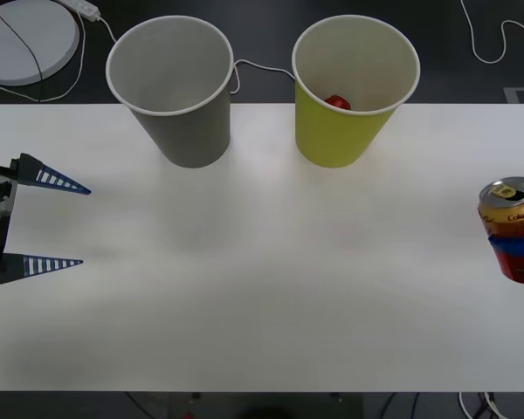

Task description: Put the can into the green bin and the plastic bottle into the gray bin

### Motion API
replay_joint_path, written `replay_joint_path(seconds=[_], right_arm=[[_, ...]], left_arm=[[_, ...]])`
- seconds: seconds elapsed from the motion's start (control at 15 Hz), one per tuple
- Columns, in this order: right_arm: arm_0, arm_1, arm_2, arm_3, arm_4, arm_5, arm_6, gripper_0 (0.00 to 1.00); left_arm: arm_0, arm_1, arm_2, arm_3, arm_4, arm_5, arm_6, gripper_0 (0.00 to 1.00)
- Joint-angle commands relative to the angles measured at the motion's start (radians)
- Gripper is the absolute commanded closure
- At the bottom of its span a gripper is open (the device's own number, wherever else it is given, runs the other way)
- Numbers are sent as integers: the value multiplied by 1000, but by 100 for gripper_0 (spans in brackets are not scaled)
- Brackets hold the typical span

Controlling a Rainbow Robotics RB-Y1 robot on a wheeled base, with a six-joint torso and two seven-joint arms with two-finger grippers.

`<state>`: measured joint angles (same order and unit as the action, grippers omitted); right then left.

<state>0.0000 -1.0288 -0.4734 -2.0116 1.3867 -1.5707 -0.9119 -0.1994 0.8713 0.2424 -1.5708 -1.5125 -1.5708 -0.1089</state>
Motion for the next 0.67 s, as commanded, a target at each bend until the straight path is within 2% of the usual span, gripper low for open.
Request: replay_joint_path(seconds=[0.07,0.27,0.4,0.67], right_arm=[[-100,-93,61,27,0,0,-102,100],[-259,-165,165,82,0,0,-197,100],[-394,-195,259,106,31,0,-268,100],[-655,-194,457,156,127,0,-351,100]], left_arm=[[0,0,0,0,0,0,0,0],[0,0,0,0,0,0,0,0],[0,0,0,0,0,0,0,0],[0,0,0,0,0,0,0,0]])
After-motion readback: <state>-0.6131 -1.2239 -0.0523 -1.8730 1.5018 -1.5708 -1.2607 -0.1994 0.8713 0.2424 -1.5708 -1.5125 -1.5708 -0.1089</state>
